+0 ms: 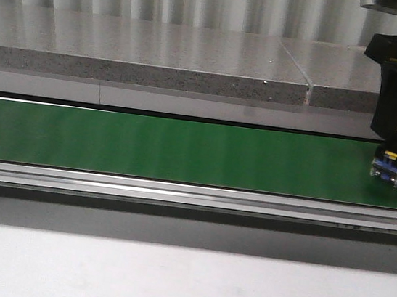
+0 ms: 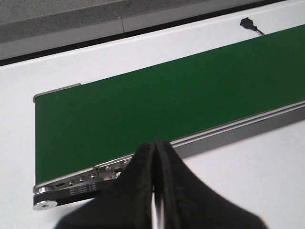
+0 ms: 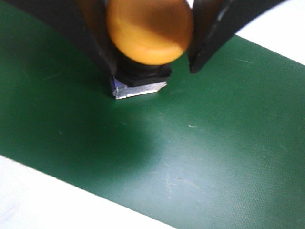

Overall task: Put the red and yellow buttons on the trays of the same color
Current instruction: 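Grasp the yellow button with the right gripper and lift it, then carry the yellow button into the yellow tray and open the right gripper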

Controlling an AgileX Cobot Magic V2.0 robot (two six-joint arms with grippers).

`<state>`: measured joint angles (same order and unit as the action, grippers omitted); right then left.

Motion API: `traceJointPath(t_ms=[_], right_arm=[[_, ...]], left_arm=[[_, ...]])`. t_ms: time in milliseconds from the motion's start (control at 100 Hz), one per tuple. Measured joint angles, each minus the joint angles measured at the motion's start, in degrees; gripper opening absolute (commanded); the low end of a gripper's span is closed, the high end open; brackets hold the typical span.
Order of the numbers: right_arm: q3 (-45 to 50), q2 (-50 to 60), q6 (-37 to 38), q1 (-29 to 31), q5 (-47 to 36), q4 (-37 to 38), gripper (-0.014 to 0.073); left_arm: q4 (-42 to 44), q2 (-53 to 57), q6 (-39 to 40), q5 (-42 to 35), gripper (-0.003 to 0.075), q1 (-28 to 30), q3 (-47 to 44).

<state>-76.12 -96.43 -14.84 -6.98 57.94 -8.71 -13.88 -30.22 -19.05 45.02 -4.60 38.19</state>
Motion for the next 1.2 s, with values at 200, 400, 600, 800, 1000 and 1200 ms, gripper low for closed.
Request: traceJointPath(t_ms=[200,400,600,800,1000,1200], right_arm=[[-0.09,0.10,0.87,0.00,0.10,0.23,0.0130],[-0.09,3.91,8.11,1.39,-0.49,0.23,0.0130],[-0.09,9.30,12.95,5.45,-0.70,0.23,0.0130],[-0.09,14.10,14.35,12.06,0.36,0.23,0.0130],[-0.09,16.43,15.96,20.56,2.10,0.23,0.0130],[-0.09,16.82,18.59,29.83,3.23,2.23,0.0130]], left_arm=[[0.00,0.00,0.00,0.00,-0.0020,0.00,0.00],[0.00,0.00,0.00,0.00,-0.0020,0.00,0.00],[0.00,0.00,0.00,0.00,-0.0020,0.00,0.00],[0.00,0.00,0.00,0.00,-0.0020,0.00,0.00],[0.00,0.00,0.00,0.00,-0.0020,0.00,0.00],[0.00,0.00,0.00,0.00,-0.0020,0.00,0.00]])
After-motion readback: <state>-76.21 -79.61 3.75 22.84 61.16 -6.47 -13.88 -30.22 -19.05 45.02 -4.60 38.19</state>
